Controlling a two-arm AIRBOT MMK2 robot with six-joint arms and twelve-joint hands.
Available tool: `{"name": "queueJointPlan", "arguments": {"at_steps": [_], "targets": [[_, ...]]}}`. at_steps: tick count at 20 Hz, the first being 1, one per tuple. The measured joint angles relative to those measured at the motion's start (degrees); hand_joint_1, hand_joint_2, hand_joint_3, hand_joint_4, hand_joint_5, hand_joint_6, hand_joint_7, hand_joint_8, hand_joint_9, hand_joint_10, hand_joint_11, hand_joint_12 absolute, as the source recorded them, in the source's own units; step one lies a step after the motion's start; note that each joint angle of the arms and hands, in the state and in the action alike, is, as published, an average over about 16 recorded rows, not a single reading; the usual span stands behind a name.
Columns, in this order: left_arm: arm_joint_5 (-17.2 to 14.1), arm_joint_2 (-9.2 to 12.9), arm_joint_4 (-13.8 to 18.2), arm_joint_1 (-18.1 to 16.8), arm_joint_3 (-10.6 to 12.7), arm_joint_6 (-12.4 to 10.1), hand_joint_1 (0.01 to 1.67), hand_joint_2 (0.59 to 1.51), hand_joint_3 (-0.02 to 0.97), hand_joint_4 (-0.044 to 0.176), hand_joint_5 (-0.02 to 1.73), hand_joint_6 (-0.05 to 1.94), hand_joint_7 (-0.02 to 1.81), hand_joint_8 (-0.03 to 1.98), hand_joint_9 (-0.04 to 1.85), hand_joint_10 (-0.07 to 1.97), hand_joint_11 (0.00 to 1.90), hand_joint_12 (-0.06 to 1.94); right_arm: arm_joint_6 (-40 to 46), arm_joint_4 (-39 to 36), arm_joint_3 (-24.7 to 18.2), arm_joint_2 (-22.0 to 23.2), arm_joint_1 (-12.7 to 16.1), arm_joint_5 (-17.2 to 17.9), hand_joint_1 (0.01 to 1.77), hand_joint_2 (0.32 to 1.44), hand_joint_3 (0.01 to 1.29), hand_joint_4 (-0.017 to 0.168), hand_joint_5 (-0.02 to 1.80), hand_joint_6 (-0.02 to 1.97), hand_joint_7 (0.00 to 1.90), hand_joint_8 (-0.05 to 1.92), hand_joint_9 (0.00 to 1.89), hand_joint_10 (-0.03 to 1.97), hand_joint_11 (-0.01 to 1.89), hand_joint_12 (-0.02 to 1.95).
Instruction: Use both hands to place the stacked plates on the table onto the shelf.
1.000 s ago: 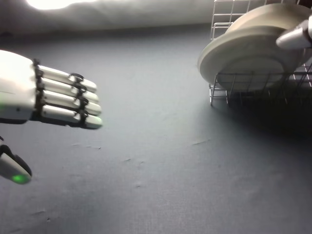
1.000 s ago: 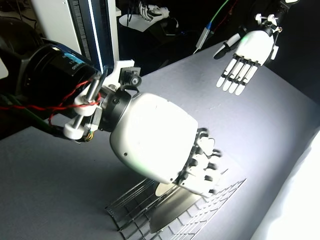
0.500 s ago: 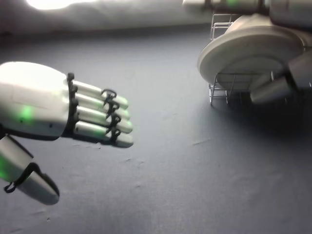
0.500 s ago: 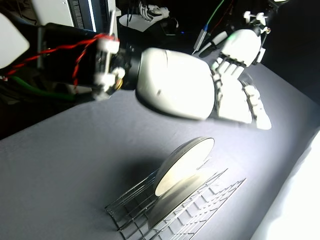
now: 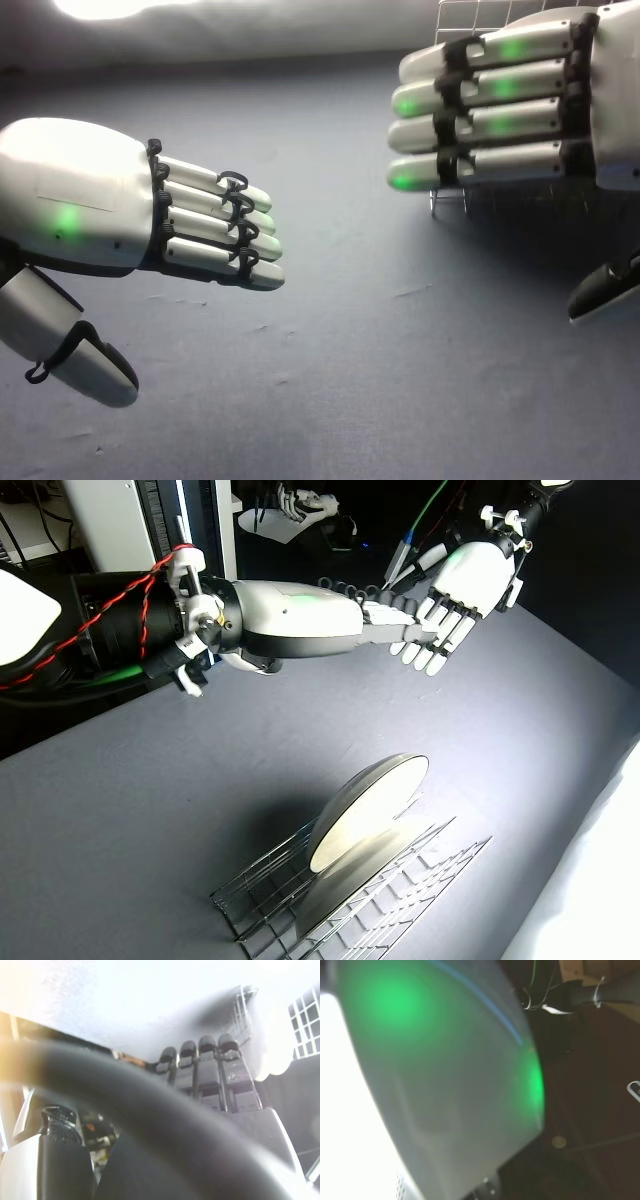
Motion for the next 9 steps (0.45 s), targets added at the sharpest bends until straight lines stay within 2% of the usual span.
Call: {"name": "queueJointPlan", "arguments": {"at_steps": [3,6,9], "targets": [[-0.02,-0.03,0.06,-0.12,-0.32,0.68,0.09,1.209,0.005,-0.002,0.37,0.49,0.42,0.54,0.39,0.55,0.3,0.67,-1.23,-0.76,0.21,0.03,-0.64,3.0,0.45,0.99,0.01,0.004,0.41,0.51,0.44,0.55,0.4,0.64,0.28,0.98],[-0.04,-0.03,0.15,-0.14,-0.46,1.21,0.1,1.23,0.005,-0.001,0.45,0.61,0.52,0.66,0.48,0.69,0.36,0.83,-1.84,-1.07,0.3,0.04,-0.89,4.53,0.43,1.03,0.01,0.004,0.5,0.63,0.54,0.68,0.49,0.79,0.34,1.21],[-0.09,-0.03,0.27,-0.15,-0.6,1.9,0.13,1.264,0.005,-0.001,0.59,0.79,0.68,0.87,0.62,0.9,0.47,1.09,-2.04,-1.06,0.31,0.06,-0.9,5.71,0.44,1.08,0.01,0.004,0.65,0.82,0.69,0.89,0.64,1.03,0.44,1.56]]}}
